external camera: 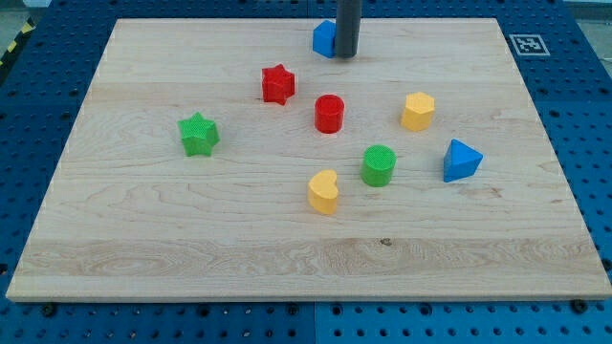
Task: Move your hand to the right of the blue triangle
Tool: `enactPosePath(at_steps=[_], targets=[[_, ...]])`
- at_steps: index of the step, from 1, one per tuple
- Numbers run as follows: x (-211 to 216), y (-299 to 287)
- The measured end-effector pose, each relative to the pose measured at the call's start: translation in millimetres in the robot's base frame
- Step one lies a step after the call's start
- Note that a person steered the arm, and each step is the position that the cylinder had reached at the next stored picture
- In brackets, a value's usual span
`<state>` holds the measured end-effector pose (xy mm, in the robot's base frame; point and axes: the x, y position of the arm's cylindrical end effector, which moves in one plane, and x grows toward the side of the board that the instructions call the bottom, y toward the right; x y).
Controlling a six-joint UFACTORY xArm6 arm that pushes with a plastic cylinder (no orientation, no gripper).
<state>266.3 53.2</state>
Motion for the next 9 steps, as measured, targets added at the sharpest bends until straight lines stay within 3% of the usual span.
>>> enactPosePath(at_steps=[2,5,6,9], targets=[[15.8,0.7],[150.8,51.0],[175.2,60.7],[164.4,87.2]])
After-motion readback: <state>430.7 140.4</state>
